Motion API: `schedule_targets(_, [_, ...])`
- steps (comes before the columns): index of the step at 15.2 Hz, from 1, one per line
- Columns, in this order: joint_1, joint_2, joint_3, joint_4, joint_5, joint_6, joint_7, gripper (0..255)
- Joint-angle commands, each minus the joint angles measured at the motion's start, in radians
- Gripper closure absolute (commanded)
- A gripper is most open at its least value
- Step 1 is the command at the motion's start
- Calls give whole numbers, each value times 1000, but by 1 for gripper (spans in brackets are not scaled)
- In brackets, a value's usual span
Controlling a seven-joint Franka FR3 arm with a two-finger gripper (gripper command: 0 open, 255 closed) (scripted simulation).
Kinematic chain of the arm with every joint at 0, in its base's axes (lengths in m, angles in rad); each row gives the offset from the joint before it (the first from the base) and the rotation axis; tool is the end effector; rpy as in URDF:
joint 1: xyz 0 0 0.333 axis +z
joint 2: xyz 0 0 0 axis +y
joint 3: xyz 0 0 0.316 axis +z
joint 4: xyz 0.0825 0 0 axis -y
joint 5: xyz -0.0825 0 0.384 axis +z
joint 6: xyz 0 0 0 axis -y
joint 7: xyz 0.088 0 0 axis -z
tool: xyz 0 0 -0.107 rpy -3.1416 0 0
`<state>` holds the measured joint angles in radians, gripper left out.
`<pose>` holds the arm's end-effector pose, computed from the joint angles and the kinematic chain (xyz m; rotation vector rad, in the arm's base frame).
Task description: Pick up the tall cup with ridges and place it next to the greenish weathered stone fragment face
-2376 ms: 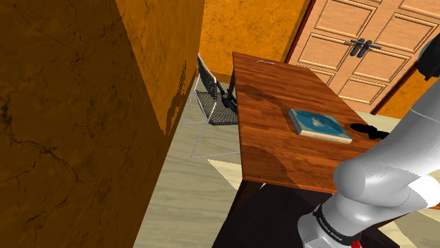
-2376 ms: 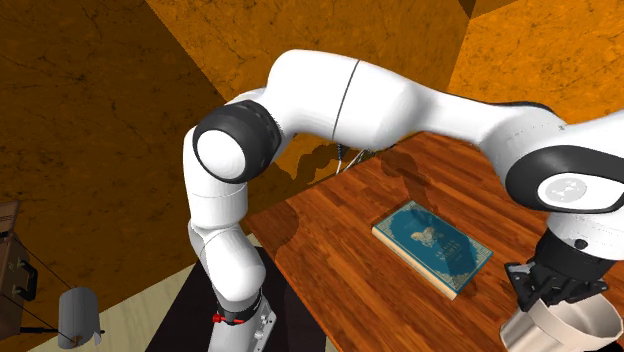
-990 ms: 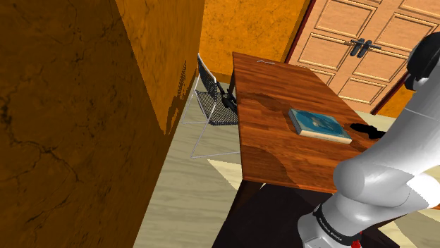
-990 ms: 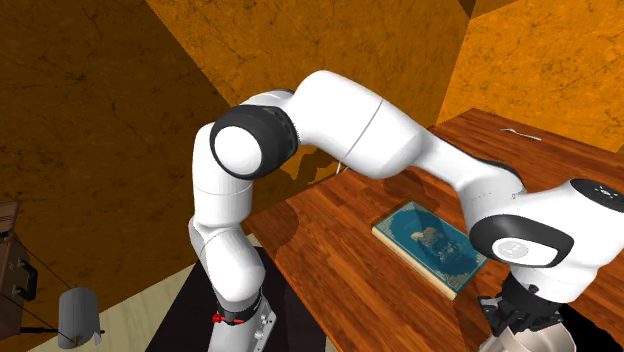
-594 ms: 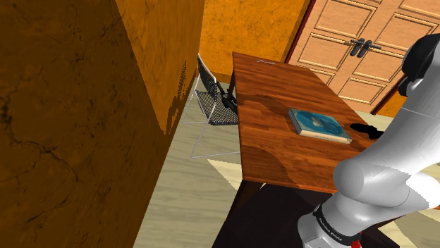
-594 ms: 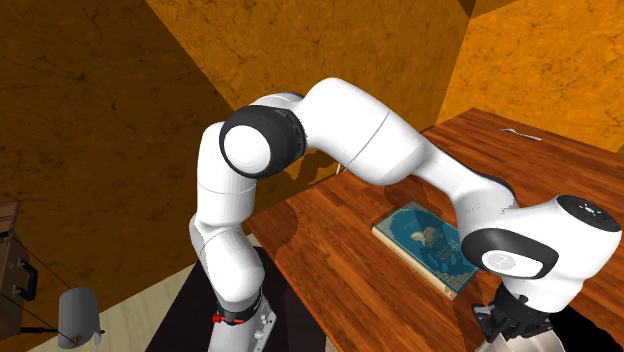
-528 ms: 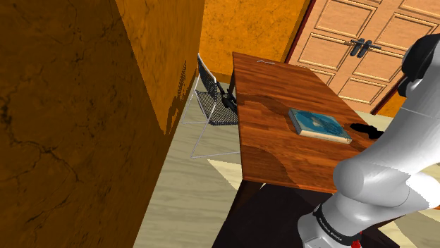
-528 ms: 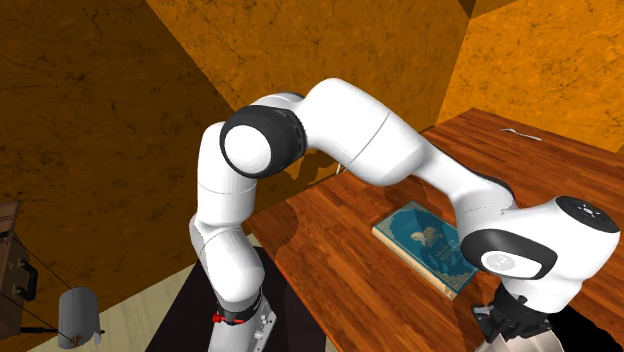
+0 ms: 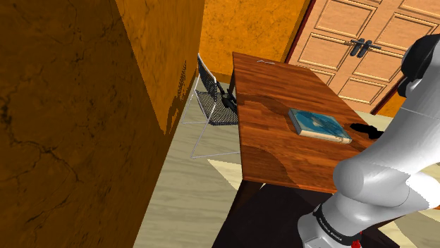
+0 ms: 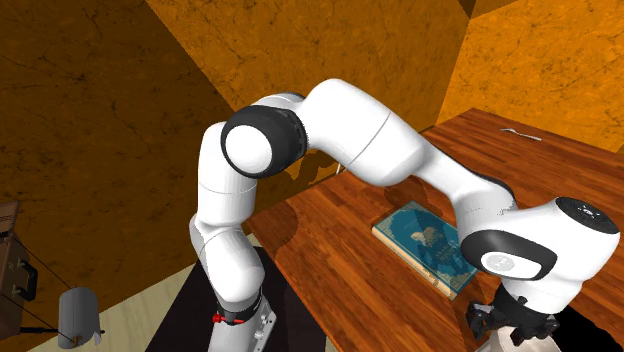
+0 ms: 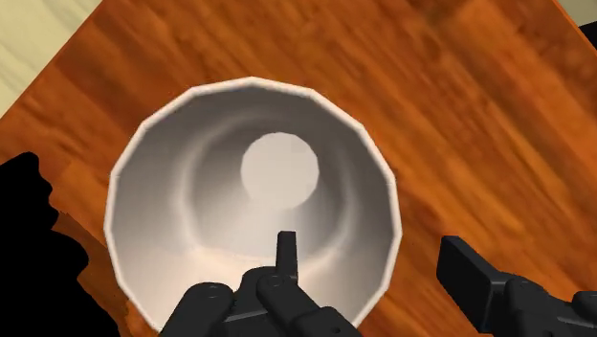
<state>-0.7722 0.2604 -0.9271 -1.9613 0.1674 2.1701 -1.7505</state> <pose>-0.0466 -0.5940 0.3972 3.0904 -0.0271 -0.1153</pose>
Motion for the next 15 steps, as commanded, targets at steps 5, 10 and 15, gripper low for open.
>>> schedule_targets(5, [12, -21, -9, 15, -21, -28, 14, 0])
schedule_targets(10, [39, -75, -29, 63, -75, -109, 50, 0])
schedule_targets(15, [39, -75, -29, 63, -74, -109, 50, 0])
